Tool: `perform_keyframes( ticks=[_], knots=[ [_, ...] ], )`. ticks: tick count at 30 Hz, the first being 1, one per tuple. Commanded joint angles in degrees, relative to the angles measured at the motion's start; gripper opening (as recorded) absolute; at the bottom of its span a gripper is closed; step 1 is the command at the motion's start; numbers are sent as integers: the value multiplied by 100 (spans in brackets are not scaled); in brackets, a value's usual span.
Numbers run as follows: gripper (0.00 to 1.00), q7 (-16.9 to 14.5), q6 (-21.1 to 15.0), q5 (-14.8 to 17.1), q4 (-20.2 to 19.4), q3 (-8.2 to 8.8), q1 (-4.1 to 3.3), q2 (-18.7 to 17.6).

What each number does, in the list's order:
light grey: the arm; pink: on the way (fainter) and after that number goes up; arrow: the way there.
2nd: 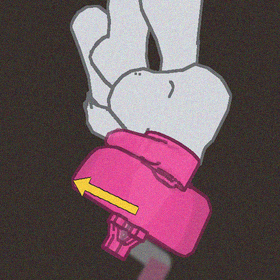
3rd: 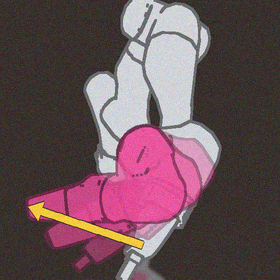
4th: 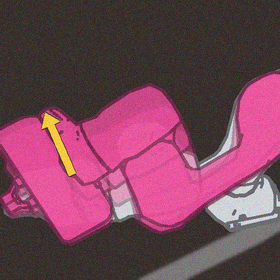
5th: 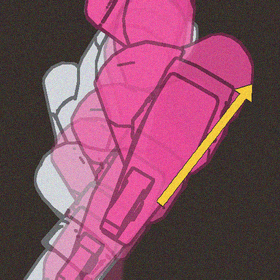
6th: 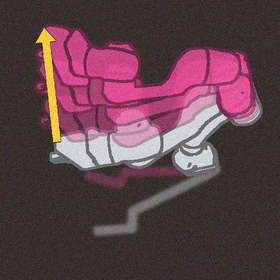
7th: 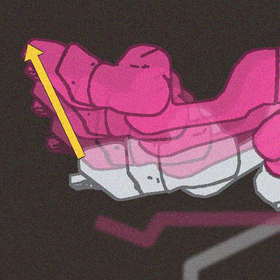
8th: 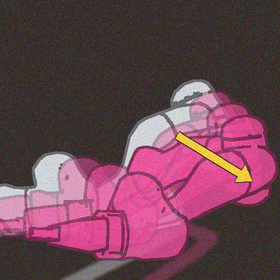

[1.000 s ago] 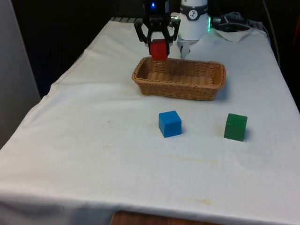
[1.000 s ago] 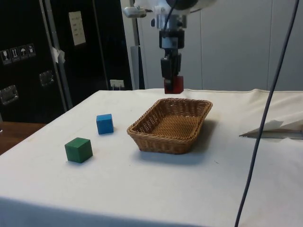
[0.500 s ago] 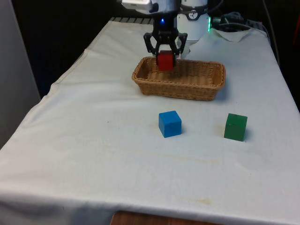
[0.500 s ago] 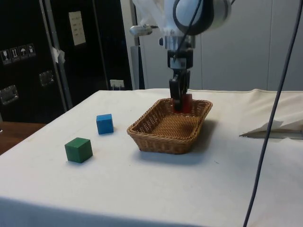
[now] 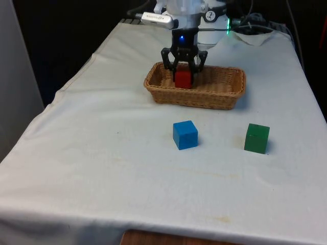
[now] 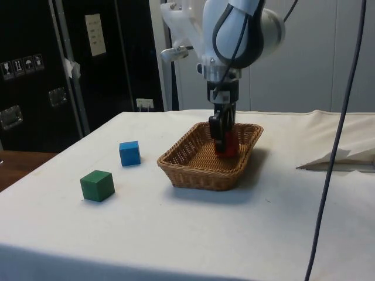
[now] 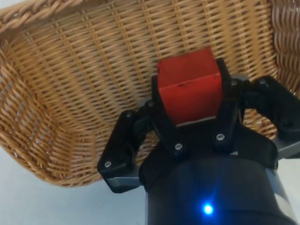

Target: Pick up exactly two blocks and place them into the basket.

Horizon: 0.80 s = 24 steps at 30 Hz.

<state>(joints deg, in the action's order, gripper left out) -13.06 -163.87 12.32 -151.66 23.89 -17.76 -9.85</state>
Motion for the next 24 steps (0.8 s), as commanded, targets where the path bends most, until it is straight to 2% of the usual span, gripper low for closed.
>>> perform_keyframes(
  ticks=[1, 2, 6, 7, 10, 11, 12, 19, 22, 23, 24],
  knots=[
    [1, -23, -23, 63, -23, -29, 11, 52],
    [1, -23, -23, 57, -23, -29, 11, 52],
    [35, 0, -6, 0, 0, 0, 0, 11],
    [35, -23, -11, 46, -29, -17, 11, 57],
    [70, -23, -11, 40, -29, -17, 11, 57],
    [89, -23, -11, 40, -29, -17, 11, 57],
    [97, -23, -6, 40, -29, -17, 11, 57],
    [100, -23, -6, 34, -29, -11, 11, 57],
    [100, 57, 52, -63, -34, 34, -34, 149],
    [100, 0, 11, 0, 0, -6, 0, 80],
    [100, 74, 80, -92, -34, 40, -40, 189]
  ],
)
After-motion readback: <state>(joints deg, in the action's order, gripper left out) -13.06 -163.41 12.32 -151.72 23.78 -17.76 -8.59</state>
